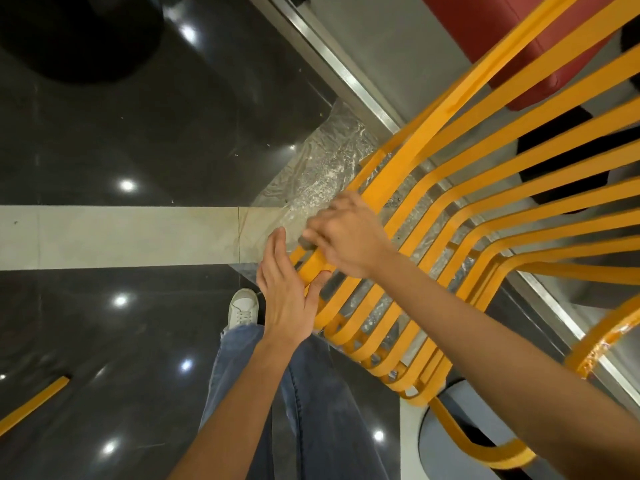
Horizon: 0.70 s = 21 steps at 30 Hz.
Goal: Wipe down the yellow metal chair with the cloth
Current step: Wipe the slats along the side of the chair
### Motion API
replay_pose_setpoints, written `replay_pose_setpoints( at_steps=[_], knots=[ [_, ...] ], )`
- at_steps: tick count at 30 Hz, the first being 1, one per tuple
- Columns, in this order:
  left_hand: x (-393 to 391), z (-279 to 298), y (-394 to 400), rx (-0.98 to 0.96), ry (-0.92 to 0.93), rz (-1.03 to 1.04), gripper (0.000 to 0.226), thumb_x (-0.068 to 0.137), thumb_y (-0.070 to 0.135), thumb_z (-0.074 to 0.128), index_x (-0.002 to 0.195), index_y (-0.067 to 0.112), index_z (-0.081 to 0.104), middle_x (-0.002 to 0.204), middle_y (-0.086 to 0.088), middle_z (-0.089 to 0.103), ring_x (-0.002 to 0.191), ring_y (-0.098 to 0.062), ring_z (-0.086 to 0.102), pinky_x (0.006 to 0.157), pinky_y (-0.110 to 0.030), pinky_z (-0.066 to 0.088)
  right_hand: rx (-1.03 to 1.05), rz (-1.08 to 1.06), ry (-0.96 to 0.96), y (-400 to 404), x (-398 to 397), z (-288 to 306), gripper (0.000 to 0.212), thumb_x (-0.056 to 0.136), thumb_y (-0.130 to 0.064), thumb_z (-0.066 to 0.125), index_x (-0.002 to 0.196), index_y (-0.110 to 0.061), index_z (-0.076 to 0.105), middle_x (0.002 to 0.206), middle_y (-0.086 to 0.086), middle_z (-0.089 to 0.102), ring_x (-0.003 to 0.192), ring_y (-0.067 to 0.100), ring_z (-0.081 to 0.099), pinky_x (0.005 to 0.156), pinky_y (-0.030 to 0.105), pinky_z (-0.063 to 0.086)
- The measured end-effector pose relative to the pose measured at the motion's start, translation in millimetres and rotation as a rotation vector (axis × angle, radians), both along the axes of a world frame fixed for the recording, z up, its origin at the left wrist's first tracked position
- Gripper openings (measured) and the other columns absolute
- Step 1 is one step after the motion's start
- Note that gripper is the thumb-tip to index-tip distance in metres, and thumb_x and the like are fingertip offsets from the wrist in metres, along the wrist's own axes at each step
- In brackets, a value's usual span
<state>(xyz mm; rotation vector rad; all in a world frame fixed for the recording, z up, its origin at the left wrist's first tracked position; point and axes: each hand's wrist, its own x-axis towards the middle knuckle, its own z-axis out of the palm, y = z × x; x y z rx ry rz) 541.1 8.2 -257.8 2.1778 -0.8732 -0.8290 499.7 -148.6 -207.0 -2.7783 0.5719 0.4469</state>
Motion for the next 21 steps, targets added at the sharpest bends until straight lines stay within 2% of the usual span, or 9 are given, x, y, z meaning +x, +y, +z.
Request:
replay_pose_setpoints(
  at_steps=[2, 5, 7, 10, 12, 15, 19, 21],
  knots=[
    [-2, -4, 3, -0.018, 0.034, 0.028, 0.08, 0.089, 0.046, 0.042, 0.153, 0.015, 0.007, 0.159, -0.008, 0.013, 0.146, -0.024, 0.018, 0.116, -0.056, 0.022, 0.016, 0.152, 0.0, 33, 2, -5, 0.041, 0.101, -0.036, 0.031, 0.082, -0.02, 0.064, 0.076, -0.003, 0.067, 0.081, 0.024, 0.06, 0.1, 0.041, 0.036],
    [-3, -8, 9, -0.094, 0.119, 0.098, 0.078, 0.086, 0.037, 0.047, 0.151, 0.023, 0.008, 0.155, -0.013, 0.017, 0.144, -0.028, 0.023, 0.112, -0.06, 0.028, 0.086, 0.163, -0.083, 34, -9, -6, 0.042, 0.103, -0.04, 0.029, 0.088, -0.023, 0.064, 0.08, -0.007, 0.065, 0.088, 0.02, 0.059, 0.109, 0.043, 0.029],
    [-1, -8, 9, -0.115, 0.149, 0.097, 0.079, 0.088, 0.05, 0.05, 0.151, 0.026, 0.007, 0.156, -0.01, 0.017, 0.145, -0.026, 0.021, 0.113, -0.058, 0.027, 0.109, 0.123, -0.172, 15, -19, -8, 0.038, 0.103, -0.04, 0.032, 0.093, -0.024, 0.065, 0.086, -0.009, 0.066, 0.096, 0.019, 0.059, 0.116, 0.045, 0.02],
    [2, -6, 11, -0.14, 0.179, 0.054, 0.082, 0.087, 0.07, 0.042, 0.15, 0.035, 0.004, 0.157, -0.008, 0.022, 0.144, -0.025, 0.026, 0.114, -0.058, 0.026, 0.008, -0.025, -0.281, -30, -37, -13, 0.029, 0.102, -0.035, 0.04, 0.1, -0.022, 0.066, 0.099, -0.006, 0.069, 0.112, 0.023, 0.058, 0.118, 0.046, 0.009],
    [4, -6, 11, -0.131, 0.197, 0.043, 0.081, 0.085, 0.074, 0.04, 0.149, 0.039, 0.004, 0.153, -0.007, 0.032, 0.141, -0.024, 0.032, 0.112, -0.06, 0.027, -0.074, -0.162, -0.264, -65, -42, -13, 0.03, 0.103, -0.034, 0.039, 0.1, -0.02, 0.065, 0.105, -0.002, 0.068, 0.119, 0.026, 0.055, 0.119, 0.047, 0.008],
    [5, -11, 12, -0.1, 0.23, 0.006, 0.077, 0.086, 0.075, 0.04, 0.147, 0.038, 0.011, 0.141, 0.0, 0.049, 0.129, -0.025, 0.047, 0.106, -0.061, 0.035, -0.123, -0.328, -0.244, -101, -42, -11, 0.031, 0.104, -0.033, 0.037, 0.096, -0.018, 0.063, 0.103, 0.002, 0.065, 0.119, 0.027, 0.052, 0.121, 0.047, 0.01],
    [9, -19, 13, -0.038, 0.3, -0.002, 0.072, 0.082, 0.08, 0.042, 0.141, 0.045, 0.021, 0.116, 0.001, 0.063, 0.109, -0.028, 0.06, 0.095, -0.059, 0.047, -0.049, -0.459, -0.348, -57, -35, -17, 0.034, 0.104, -0.036, 0.037, 0.098, -0.018, 0.065, 0.112, 0.002, 0.065, 0.129, 0.026, 0.047, 0.121, 0.053, 0.014],
    [10, -17, 12, -0.047, 0.291, -0.018, 0.069, 0.084, 0.077, 0.044, 0.14, 0.041, 0.027, 0.113, 0.003, 0.064, 0.107, -0.026, 0.061, 0.095, -0.058, 0.046, 0.055, -0.316, -0.377, -7, -40, -24, 0.038, 0.104, -0.039, 0.034, 0.113, -0.022, 0.066, 0.124, -0.001, 0.063, 0.137, 0.026, 0.042, 0.122, 0.051, 0.012]
  ],
)
